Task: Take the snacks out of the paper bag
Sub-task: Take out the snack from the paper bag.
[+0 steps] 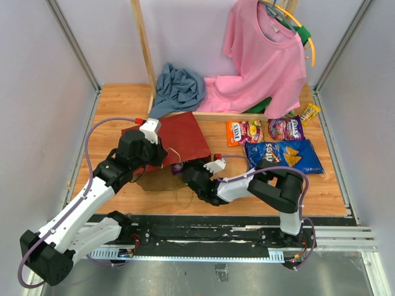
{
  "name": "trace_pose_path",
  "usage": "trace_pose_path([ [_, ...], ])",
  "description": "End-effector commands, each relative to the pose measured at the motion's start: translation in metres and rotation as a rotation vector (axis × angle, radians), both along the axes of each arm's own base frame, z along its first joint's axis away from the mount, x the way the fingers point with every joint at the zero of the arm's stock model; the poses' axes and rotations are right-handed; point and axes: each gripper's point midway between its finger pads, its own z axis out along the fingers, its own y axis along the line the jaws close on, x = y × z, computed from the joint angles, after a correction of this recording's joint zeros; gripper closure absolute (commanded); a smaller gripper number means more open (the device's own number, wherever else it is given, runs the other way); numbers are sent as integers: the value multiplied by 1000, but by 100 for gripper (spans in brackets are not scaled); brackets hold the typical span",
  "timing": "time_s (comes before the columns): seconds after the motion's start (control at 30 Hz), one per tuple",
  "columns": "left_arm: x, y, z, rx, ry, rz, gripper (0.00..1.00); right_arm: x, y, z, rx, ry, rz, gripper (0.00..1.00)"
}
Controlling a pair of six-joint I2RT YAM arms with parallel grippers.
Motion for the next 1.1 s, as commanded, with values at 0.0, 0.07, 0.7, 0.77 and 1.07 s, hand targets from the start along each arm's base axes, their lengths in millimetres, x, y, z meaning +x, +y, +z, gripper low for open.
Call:
trace_pose_path([
  [0.0, 4, -3, 7, -23, -22, -6, 83, 14, -5, -13, -36, 21, -45, 46],
  [0.07, 4, -3, 7, -25, -21, -9, 83, 18, -4, -15, -35, 22, -52, 48],
  [0.7, 6, 1, 6, -11, -26, 13, 83, -63, 24, 72, -93, -229, 274, 99],
  [0.77, 6, 1, 6, -12, -28, 14, 83, -87, 13, 84, -118, -286, 323, 99],
  [1.07, 7, 6, 6, -2, -34, 39, 83, -151, -58, 142, -357, -465, 356, 99],
])
